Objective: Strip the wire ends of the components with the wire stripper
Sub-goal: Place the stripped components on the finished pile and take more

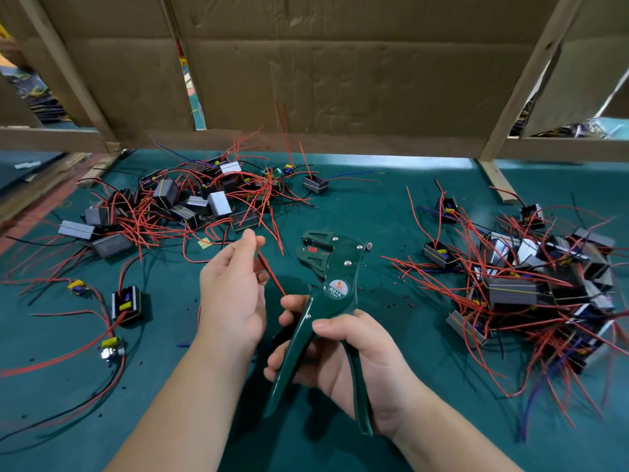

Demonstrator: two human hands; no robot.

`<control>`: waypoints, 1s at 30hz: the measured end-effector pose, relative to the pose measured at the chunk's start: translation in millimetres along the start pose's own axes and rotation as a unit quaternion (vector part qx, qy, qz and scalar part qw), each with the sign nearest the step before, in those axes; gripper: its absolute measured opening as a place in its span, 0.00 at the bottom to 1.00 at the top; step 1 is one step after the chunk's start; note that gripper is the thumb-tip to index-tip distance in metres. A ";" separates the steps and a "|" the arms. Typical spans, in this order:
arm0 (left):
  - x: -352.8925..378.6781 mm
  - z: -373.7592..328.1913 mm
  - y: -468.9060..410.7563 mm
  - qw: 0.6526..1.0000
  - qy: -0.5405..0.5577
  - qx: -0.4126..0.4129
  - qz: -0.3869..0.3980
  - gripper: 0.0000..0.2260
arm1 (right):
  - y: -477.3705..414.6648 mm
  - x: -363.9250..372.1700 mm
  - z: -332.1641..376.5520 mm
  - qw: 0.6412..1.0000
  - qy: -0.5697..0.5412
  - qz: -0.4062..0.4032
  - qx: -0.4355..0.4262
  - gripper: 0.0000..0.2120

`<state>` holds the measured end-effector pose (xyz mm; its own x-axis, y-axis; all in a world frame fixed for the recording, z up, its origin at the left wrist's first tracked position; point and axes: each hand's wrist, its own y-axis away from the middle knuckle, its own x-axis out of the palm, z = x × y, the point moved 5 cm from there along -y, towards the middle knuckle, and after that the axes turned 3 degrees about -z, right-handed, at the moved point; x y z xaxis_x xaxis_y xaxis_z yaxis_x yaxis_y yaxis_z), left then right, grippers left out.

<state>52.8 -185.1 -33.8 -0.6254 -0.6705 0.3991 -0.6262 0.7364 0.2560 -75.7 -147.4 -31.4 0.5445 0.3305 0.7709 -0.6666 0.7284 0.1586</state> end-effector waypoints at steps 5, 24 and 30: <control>-3.8 -5.0 -1.4 0.998 0.009 0.034 -0.049 0.11 | 1.9 3.5 -3.3 1.000 -0.008 0.010 0.008 0.19; 10.4 -4.8 -5.5 0.995 -0.029 -0.019 0.092 0.10 | 8.0 -3.6 2.5 0.999 -0.014 -0.030 -0.002 0.21; -6.3 -10.2 -16.6 0.991 -0.058 -0.068 0.098 0.04 | 6.7 -7.3 2.9 0.999 -0.012 -0.035 0.016 0.27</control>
<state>71.9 -192.3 -31.6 -0.7828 -0.5134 0.3516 -0.4234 0.8536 0.3036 -85.6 -146.6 -34.2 0.5787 0.2652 0.7712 -0.6436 0.7293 0.2322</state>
